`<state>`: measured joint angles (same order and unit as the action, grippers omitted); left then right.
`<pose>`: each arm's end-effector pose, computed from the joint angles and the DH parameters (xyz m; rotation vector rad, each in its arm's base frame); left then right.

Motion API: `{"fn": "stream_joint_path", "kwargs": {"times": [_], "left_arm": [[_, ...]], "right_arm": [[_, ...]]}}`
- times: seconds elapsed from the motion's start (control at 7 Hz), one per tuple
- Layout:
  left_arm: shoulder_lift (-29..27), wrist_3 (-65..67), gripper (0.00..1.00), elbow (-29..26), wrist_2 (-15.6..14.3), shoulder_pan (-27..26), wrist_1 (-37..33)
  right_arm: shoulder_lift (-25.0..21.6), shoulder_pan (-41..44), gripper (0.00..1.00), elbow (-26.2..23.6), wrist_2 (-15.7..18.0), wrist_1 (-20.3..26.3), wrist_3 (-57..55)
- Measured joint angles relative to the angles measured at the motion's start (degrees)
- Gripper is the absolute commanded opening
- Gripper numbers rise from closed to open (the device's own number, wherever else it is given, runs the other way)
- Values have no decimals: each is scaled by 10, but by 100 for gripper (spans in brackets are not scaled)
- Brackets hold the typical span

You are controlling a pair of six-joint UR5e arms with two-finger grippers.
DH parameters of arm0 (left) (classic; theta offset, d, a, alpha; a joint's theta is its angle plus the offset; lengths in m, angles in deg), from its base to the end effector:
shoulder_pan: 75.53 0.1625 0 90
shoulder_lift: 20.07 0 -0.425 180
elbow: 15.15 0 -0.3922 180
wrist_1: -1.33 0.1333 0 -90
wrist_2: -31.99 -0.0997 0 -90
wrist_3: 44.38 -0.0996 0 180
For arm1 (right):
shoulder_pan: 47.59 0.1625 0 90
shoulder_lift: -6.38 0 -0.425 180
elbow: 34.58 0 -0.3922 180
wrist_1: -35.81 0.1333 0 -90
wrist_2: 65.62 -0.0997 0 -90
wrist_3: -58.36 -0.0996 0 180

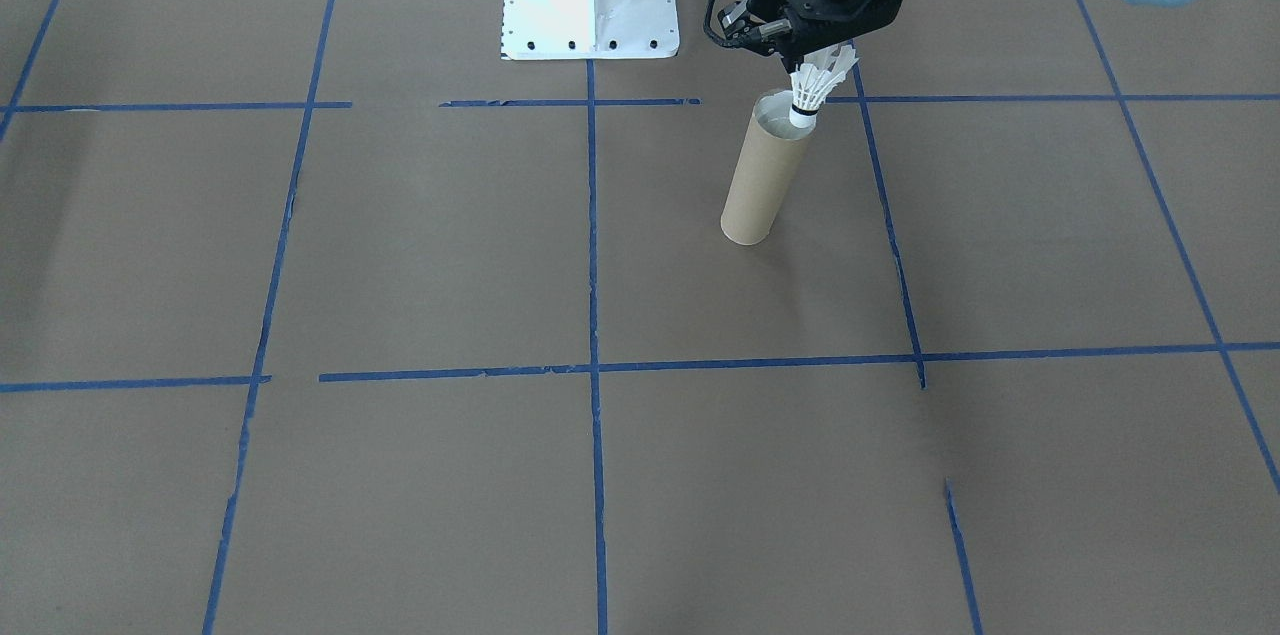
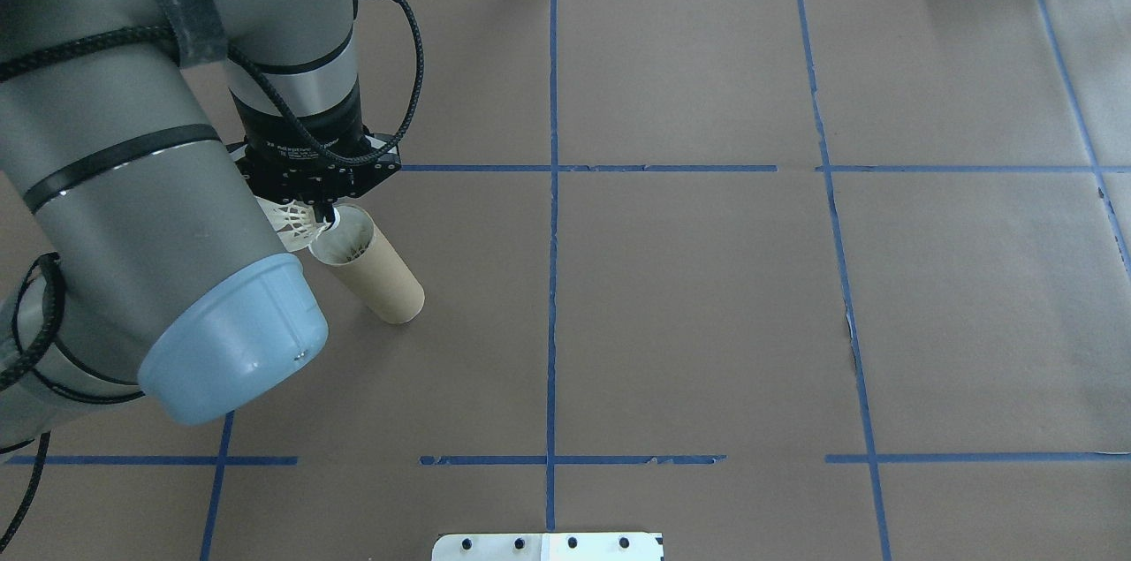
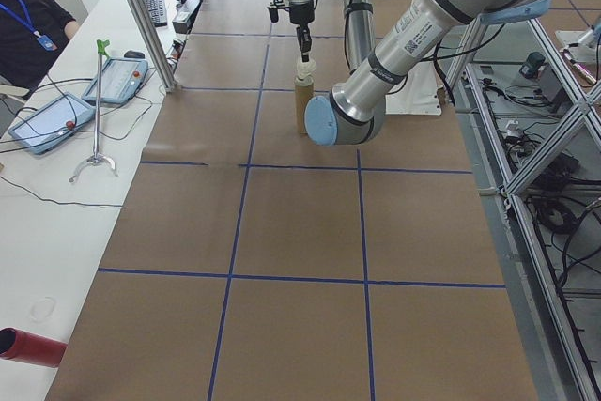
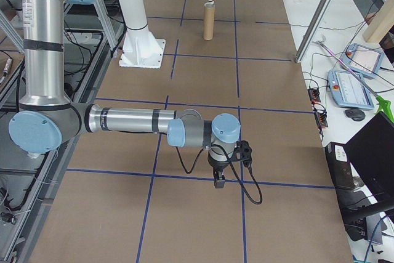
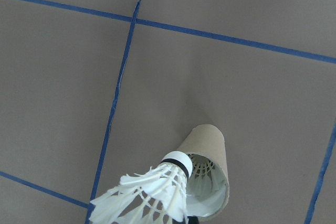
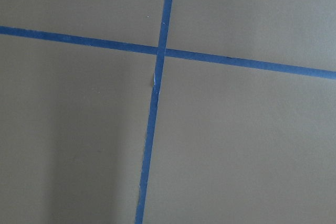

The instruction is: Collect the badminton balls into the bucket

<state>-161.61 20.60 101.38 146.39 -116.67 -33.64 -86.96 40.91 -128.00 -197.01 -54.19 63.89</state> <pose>0.3469 -0.4254 0.0876 -0.1360 0.5618 -0.1879 0.0552 -0.4688 0.6608 0.0268 -0.7223 -0.1178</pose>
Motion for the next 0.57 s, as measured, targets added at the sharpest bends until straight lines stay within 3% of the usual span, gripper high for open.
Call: {"fn": "stream_joint_path", "kwargs": {"times": [0.14, 0.29, 0.57], "left_arm": [[0, 0, 22, -1, 0, 2, 0], [0, 0, 99, -3, 0, 3, 0], [1, 0, 100, -5, 0, 3, -2]], "right_arm": [[0, 0, 100, 0, 0, 0, 0], [0, 0, 100, 1, 0, 0, 0], [0, 0, 100, 1, 0, 0, 0]]}}
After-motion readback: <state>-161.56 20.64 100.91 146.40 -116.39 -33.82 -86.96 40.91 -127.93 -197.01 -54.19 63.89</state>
